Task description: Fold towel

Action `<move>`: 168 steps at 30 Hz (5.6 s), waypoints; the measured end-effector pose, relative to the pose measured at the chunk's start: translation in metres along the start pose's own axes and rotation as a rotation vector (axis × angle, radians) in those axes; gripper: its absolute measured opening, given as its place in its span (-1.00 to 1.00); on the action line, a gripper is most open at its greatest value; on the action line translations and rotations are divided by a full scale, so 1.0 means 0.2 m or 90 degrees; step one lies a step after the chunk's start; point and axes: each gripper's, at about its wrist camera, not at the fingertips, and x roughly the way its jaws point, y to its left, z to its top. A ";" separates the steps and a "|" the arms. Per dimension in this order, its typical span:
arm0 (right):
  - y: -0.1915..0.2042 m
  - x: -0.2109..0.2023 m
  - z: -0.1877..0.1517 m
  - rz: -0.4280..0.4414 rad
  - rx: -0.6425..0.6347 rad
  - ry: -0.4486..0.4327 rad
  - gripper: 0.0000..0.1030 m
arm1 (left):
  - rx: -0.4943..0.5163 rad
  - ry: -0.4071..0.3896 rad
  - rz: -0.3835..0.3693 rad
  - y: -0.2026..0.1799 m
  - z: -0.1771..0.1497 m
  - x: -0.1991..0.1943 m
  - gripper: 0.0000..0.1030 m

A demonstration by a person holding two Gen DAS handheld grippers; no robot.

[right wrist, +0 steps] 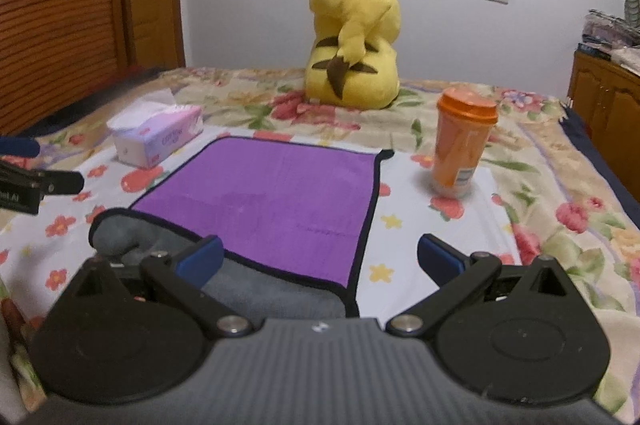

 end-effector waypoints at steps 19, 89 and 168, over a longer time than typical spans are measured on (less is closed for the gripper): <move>-0.04 0.22 -0.02 0.026 0.000 0.082 0.98 | 0.002 0.082 -0.060 0.08 -0.04 0.28 1.00; -0.18 0.23 0.05 0.082 0.040 0.074 -0.92 | -0.047 0.023 -0.137 0.14 0.01 0.21 -0.84; -0.27 0.80 0.21 0.062 -0.034 0.012 -0.92 | -0.037 -0.021 -0.090 0.17 0.21 0.76 -0.85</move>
